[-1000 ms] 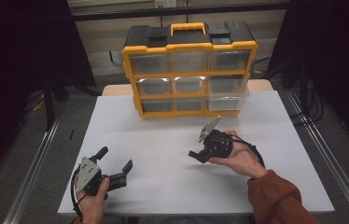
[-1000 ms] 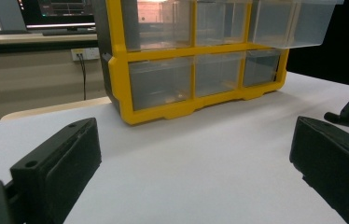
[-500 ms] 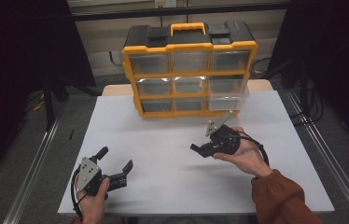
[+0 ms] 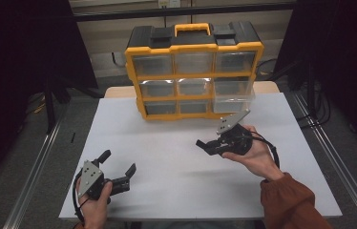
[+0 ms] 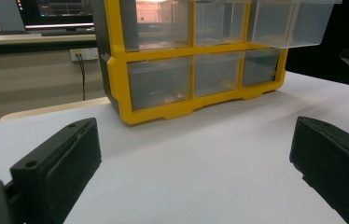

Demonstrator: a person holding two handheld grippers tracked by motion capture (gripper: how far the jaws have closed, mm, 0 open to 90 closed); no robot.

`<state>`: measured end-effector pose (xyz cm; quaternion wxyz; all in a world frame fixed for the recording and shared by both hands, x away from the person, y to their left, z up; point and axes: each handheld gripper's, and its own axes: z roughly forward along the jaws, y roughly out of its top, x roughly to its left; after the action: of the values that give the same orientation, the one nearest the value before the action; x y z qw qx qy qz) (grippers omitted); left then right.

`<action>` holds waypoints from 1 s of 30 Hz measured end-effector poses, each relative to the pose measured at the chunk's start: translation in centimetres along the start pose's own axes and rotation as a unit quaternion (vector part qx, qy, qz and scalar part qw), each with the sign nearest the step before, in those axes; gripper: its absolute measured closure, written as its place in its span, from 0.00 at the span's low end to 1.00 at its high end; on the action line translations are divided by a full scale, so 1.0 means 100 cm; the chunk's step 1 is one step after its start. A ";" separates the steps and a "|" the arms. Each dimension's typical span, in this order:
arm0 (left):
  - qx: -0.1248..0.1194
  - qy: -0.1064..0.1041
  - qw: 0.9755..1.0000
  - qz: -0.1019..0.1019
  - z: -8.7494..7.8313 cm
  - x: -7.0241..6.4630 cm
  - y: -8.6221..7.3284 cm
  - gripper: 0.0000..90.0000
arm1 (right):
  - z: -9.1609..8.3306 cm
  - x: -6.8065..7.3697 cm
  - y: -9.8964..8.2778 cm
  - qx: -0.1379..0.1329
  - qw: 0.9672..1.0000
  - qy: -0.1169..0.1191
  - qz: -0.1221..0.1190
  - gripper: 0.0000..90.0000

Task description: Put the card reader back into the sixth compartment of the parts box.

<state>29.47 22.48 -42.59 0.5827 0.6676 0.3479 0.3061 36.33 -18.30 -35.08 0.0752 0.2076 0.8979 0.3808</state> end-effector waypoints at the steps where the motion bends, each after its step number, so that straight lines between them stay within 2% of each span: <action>1: 0.000 0.000 1.000 0.000 0.000 0.000 0.000 0.02 | -0.001 0.000 0.000 -0.004 1.000 -0.001 0.000 0.82; 16: 0.000 0.000 1.000 -0.003 0.000 -0.001 0.000 0.02 | -0.023 -0.005 0.001 -0.047 0.999 -0.015 0.003 0.82; 30: 0.001 -0.001 1.000 0.000 0.001 -0.001 0.000 0.02 | -0.039 -0.008 0.004 -0.073 0.997 -0.034 0.008 0.82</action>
<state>29.47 22.39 -42.61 0.5825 0.6684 0.3476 0.3053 36.06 -20.98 -32.08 0.1174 0.2212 0.8632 0.4383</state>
